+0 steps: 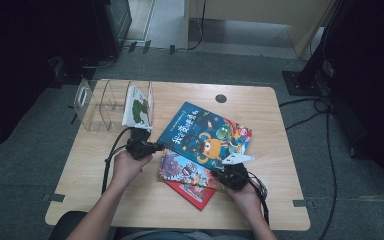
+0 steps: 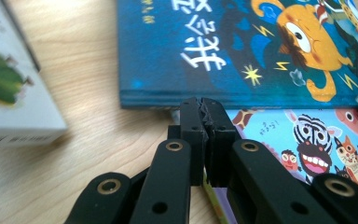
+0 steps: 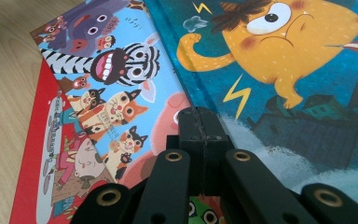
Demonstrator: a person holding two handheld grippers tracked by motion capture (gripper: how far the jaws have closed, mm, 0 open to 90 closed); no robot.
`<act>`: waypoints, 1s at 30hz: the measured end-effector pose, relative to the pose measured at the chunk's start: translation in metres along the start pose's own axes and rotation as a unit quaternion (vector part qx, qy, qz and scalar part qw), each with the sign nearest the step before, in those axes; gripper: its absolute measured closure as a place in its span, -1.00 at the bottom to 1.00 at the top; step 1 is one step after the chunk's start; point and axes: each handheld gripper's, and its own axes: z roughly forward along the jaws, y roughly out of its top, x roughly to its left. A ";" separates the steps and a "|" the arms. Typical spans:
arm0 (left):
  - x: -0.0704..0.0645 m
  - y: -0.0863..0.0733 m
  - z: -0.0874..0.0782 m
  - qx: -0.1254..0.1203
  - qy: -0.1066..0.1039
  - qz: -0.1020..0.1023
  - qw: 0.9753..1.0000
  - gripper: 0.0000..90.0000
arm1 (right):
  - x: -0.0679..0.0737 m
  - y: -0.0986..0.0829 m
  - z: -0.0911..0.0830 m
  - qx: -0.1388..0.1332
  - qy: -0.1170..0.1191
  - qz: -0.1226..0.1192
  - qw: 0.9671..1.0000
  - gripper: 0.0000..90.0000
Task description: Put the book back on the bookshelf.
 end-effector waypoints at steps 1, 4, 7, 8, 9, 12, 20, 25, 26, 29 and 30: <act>0.002 0.000 -0.001 0.000 -0.001 -0.007 1.000 0.98 | 0.000 0.000 0.000 0.000 0.000 0.000 1.000 1.00; 0.005 -0.001 -0.002 0.005 -0.001 -0.012 1.000 0.98 | -0.005 -0.001 -0.002 0.000 0.005 0.004 1.000 1.00; 0.005 -0.001 -0.001 0.009 0.003 -0.013 1.000 0.98 | -0.008 -0.001 -0.004 0.001 0.003 0.009 1.000 1.00; 0.006 -0.001 -0.001 0.011 0.005 -0.014 1.000 0.98 | -0.015 -0.003 -0.006 0.000 -0.001 0.018 1.000 1.00; 0.006 -0.002 0.000 0.011 0.006 -0.015 1.000 0.98 | -0.017 -0.003 -0.007 -0.001 -0.002 0.021 1.000 1.00; 0.007 -0.002 0.000 0.008 0.018 -0.019 1.000 0.98 | -0.028 -0.005 -0.012 -0.002 -0.005 0.038 0.999 1.00; 0.011 -0.004 0.002 0.007 0.021 -0.033 0.999 0.95 | -0.053 -0.009 -0.022 -0.008 -0.024 0.073 0.997 1.00; 0.012 -0.003 0.011 0.011 0.024 -0.032 0.999 0.96 | -0.062 -0.006 -0.028 -0.018 -0.029 0.086 0.996 1.00; 0.012 -0.003 0.013 0.010 0.025 -0.032 0.999 0.96 | -0.065 -0.005 -0.031 -0.027 -0.037 0.085 0.995 1.00; 0.014 -0.001 0.016 0.010 0.027 -0.033 0.999 0.95 | -0.075 -0.004 -0.038 -0.034 -0.067 0.089 0.993 1.00; 0.014 -0.001 0.017 0.008 0.027 -0.035 0.999 0.95 | -0.083 -0.005 -0.041 -0.038 -0.083 0.097 0.991 1.00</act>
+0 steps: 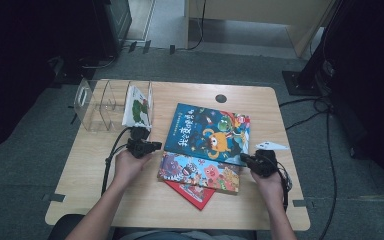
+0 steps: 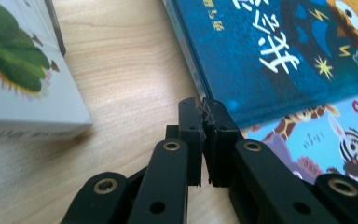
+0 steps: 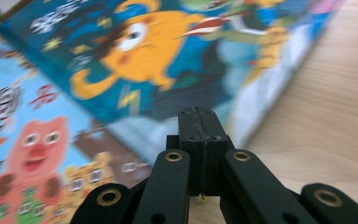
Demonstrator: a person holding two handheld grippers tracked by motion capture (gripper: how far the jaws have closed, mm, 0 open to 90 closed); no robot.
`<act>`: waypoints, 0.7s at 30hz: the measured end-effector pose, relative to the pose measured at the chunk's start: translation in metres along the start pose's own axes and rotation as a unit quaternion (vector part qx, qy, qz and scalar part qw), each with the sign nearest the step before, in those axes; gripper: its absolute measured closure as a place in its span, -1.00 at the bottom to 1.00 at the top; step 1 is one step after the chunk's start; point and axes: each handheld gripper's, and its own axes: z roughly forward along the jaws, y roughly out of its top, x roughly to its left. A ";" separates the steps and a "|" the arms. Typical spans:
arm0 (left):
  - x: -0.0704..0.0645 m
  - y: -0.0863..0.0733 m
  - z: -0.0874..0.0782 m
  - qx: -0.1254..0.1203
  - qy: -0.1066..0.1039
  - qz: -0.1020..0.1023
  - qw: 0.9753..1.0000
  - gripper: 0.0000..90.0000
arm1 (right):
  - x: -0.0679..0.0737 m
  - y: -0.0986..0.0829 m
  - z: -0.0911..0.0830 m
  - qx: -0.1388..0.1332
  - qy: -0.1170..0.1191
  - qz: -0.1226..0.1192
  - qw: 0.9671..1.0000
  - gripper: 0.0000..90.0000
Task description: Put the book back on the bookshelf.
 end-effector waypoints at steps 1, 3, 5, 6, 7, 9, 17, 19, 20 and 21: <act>0.000 0.001 0.002 0.000 -0.001 -0.002 1.000 0.95 | 0.000 0.000 0.000 0.000 0.000 0.000 1.000 1.00; -0.002 0.001 0.005 0.002 0.002 0.001 1.000 0.96 | -0.012 0.001 -0.003 -0.010 -0.018 0.014 1.000 1.00; -0.003 0.001 0.009 0.007 0.006 0.005 1.000 0.96 | -0.023 0.002 -0.003 -0.015 -0.038 0.025 0.999 1.00; -0.004 0.001 0.010 0.009 0.005 0.006 1.000 0.96 | -0.027 0.003 -0.002 -0.016 -0.041 0.032 0.998 1.00; -0.004 0.000 0.011 0.010 0.004 0.005 1.000 0.96 | -0.033 0.003 0.001 -0.020 -0.044 0.047 0.998 1.00; -0.004 0.000 0.012 0.010 0.004 0.004 1.000 0.96 | -0.040 0.003 0.008 -0.019 -0.044 0.066 0.997 1.00; -0.008 -0.001 0.009 0.017 -0.006 0.004 1.000 1.00 | -0.034 0.009 0.018 -0.002 -0.063 0.038 0.997 1.00; -0.009 -0.001 0.008 0.018 -0.005 0.009 1.000 1.00 | -0.035 0.010 0.018 0.001 -0.060 0.042 0.997 1.00; -0.012 -0.003 0.006 0.016 -0.004 0.012 1.000 1.00 | -0.035 0.010 0.018 0.002 -0.059 0.042 0.997 1.00; -0.012 -0.003 0.006 0.016 -0.004 0.012 1.000 1.00 | -0.036 0.011 0.017 0.003 -0.058 0.044 0.997 1.00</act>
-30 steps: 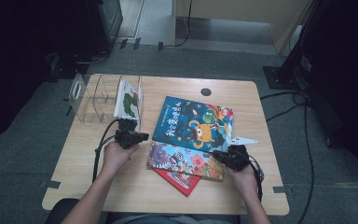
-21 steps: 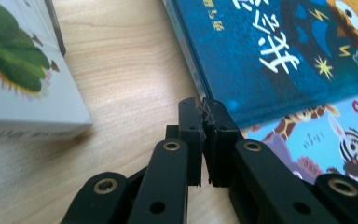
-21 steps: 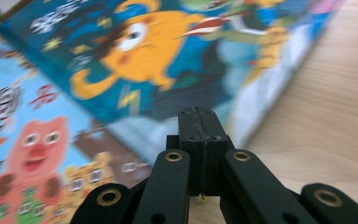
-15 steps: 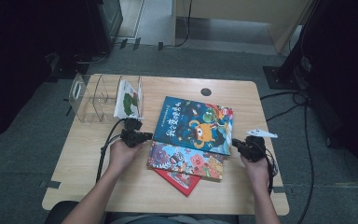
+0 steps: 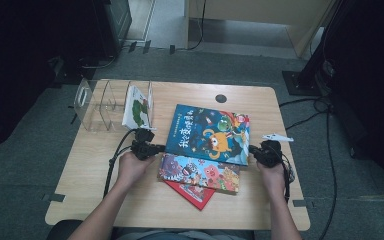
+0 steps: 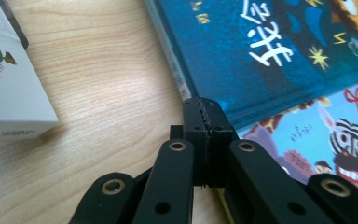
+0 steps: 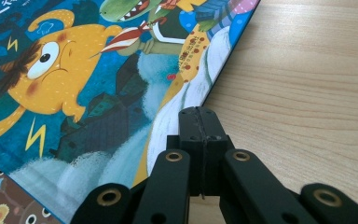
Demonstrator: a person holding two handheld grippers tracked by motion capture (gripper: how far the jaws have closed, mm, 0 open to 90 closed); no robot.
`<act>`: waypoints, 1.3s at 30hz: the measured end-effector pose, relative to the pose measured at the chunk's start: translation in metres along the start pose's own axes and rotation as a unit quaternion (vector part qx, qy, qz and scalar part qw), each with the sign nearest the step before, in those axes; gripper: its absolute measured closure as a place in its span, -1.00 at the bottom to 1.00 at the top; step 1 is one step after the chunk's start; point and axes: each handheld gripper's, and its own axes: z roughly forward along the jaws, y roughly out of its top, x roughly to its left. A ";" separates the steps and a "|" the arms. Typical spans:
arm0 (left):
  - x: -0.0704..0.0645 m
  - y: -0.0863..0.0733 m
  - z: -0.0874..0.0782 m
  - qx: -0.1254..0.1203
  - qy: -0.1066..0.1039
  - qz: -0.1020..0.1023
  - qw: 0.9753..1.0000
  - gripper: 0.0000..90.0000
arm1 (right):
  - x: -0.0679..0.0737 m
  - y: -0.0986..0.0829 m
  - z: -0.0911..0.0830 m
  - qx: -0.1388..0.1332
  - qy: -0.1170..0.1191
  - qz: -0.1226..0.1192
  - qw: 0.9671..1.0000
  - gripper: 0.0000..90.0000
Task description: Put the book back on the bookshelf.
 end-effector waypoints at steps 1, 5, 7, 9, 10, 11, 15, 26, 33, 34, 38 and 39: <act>-0.003 -0.002 -0.002 0.004 0.006 0.008 1.000 1.00 | 0.000 0.000 -0.001 0.001 0.004 0.000 1.000 1.00; -0.004 -0.005 -0.004 0.004 0.003 0.002 1.000 1.00 | 0.001 0.000 -0.003 0.004 0.010 -0.004 1.000 1.00; -0.004 -0.007 -0.005 0.005 0.000 0.000 1.000 1.00 | 0.001 0.000 -0.003 0.004 0.011 -0.004 1.000 1.00; -0.006 -0.010 -0.007 0.007 -0.002 0.000 1.000 1.00 | 0.001 -0.001 -0.003 0.005 0.017 -0.001 1.000 1.00; -0.006 -0.010 -0.007 0.007 -0.002 0.000 1.000 1.00 | 0.001 -0.001 -0.003 0.005 0.017 -0.001 1.000 1.00; -0.007 -0.011 -0.008 0.009 -0.004 -0.002 1.000 1.00 | 0.001 -0.001 -0.004 0.006 0.019 -0.002 1.000 1.00; -0.009 -0.019 -0.014 0.014 -0.018 -0.012 1.000 1.00 | 0.002 -0.003 -0.006 0.014 0.029 -0.005 0.999 1.00; -0.005 -0.017 -0.017 0.013 -0.025 -0.017 0.999 0.82 | 0.000 0.000 -0.001 0.016 0.032 -0.012 0.999 1.00; 0.001 -0.003 -0.020 -0.001 -0.023 -0.028 0.999 0.41 | -0.004 0.010 0.012 0.014 0.015 -0.022 1.000 1.00; 0.004 -0.001 -0.021 -0.005 -0.030 -0.034 0.999 0.41 | -0.004 0.010 0.012 0.014 0.015 -0.022 1.000 1.00; 0.008 0.009 -0.019 0.001 -0.040 -0.051 0.998 0.17 | -0.012 0.018 0.018 0.012 0.024 -0.012 1.000 1.00; 0.009 0.011 -0.018 0.002 -0.040 -0.051 0.998 0.09 | -0.014 0.021 0.020 0.011 0.028 -0.007 1.000 1.00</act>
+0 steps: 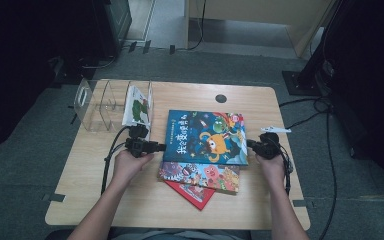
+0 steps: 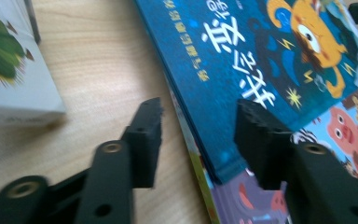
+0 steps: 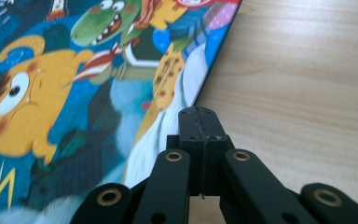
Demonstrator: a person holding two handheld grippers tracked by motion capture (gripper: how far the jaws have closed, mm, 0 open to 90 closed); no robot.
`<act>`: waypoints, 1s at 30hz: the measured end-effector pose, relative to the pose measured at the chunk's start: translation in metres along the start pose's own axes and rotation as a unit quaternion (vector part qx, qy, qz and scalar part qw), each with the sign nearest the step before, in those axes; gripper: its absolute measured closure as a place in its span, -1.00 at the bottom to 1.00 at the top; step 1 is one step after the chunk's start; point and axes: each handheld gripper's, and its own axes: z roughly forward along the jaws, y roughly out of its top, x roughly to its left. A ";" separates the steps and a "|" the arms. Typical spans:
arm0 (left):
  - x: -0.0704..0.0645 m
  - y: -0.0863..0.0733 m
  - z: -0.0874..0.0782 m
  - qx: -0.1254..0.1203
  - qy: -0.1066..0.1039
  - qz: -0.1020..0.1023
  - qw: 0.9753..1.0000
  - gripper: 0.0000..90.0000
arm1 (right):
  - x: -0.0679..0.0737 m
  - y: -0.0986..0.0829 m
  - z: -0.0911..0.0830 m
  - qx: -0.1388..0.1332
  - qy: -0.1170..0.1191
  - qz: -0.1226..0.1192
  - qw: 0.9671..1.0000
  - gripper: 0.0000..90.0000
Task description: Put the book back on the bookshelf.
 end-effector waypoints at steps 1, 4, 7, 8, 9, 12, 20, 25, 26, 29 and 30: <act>0.000 0.002 0.001 -0.003 -0.001 0.000 1.000 0.06 | -0.001 0.003 0.002 0.001 0.001 0.002 1.000 1.00; -0.001 0.008 0.007 0.006 -0.006 -0.003 1.000 0.00 | -0.003 0.009 0.007 -0.001 0.004 0.003 1.000 1.00; 0.001 0.012 0.015 0.022 -0.009 -0.014 1.000 -0.09 | -0.004 0.012 0.009 0.001 0.003 0.001 1.000 1.00; 0.001 0.014 0.018 0.026 -0.014 -0.020 0.999 -0.11 | -0.005 0.014 0.010 0.003 0.005 0.002 1.000 1.00; 0.001 0.014 0.018 0.026 -0.014 -0.020 0.999 -0.11 | -0.005 0.014 0.010 0.003 0.005 0.002 1.000 1.00; 0.002 0.016 0.026 0.031 -0.013 -0.028 0.999 -0.12 | -0.006 0.015 0.010 0.006 0.007 0.001 1.000 1.00; 0.002 0.017 0.039 0.037 -0.025 -0.039 0.998 -0.16 | -0.004 0.017 0.012 0.014 -0.005 -0.013 1.000 1.00; -0.002 0.022 0.042 0.043 -0.021 -0.030 0.998 -0.16 | -0.002 0.015 0.010 0.017 -0.006 -0.019 1.000 1.00; -0.003 0.023 0.044 0.048 -0.015 -0.028 0.998 -0.17 | -0.001 0.015 0.009 0.016 -0.010 -0.019 1.000 1.00; -0.002 0.023 0.043 0.054 -0.008 -0.027 0.998 -0.19 | 0.000 0.014 0.010 0.018 0.006 -0.017 1.000 1.00; -0.002 0.023 0.043 0.054 -0.008 -0.027 0.998 -0.18 | 0.000 0.014 0.010 0.018 0.006 -0.017 1.000 1.00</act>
